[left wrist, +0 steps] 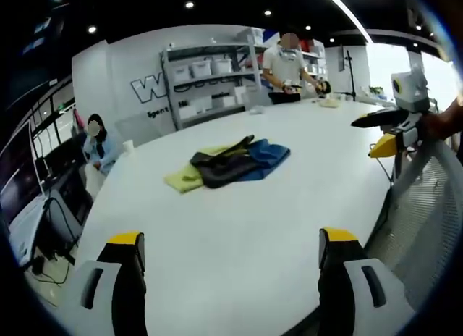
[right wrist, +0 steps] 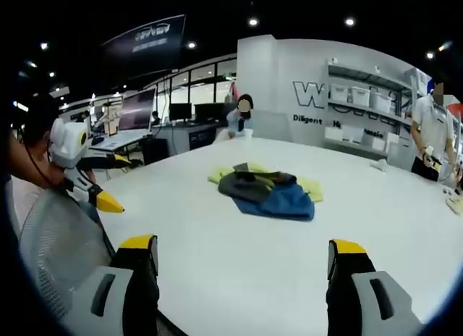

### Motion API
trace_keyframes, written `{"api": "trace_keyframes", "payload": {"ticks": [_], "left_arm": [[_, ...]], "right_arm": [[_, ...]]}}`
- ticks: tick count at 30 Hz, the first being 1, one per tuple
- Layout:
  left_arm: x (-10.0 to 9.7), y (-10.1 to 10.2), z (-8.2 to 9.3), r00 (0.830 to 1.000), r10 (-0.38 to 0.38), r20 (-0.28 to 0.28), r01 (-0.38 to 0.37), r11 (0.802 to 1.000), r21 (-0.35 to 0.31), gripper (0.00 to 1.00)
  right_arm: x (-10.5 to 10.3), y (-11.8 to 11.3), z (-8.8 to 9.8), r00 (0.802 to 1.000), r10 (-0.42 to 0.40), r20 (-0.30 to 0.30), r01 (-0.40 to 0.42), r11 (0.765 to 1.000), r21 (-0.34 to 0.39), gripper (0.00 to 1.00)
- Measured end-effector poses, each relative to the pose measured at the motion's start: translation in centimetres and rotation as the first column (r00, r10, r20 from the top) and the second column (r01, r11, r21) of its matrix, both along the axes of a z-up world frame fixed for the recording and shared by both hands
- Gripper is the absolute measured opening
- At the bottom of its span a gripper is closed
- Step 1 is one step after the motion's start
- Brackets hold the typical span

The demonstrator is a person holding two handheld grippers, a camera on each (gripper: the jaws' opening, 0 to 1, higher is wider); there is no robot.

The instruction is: Fold the garment on the visible template until the final outline fits inside the template.

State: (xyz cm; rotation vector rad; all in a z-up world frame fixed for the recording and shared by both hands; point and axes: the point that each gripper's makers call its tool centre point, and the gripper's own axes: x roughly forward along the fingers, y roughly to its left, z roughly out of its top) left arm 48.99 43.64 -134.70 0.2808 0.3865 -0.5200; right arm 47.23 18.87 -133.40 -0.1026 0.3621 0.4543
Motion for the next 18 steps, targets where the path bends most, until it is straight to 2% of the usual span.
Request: {"api": "trace_keyframes", "payload": {"ticks": [18], "left_arm": [[-0.01, 0.11, 0.02, 1.0, 0.007, 0.004, -0.007, 1.0, 0.008, 0.98]], "right_arm": [[-0.09, -0.03, 0.15, 1.0, 0.0, 0.01, 0.0, 1.0, -0.003, 0.96]]}}
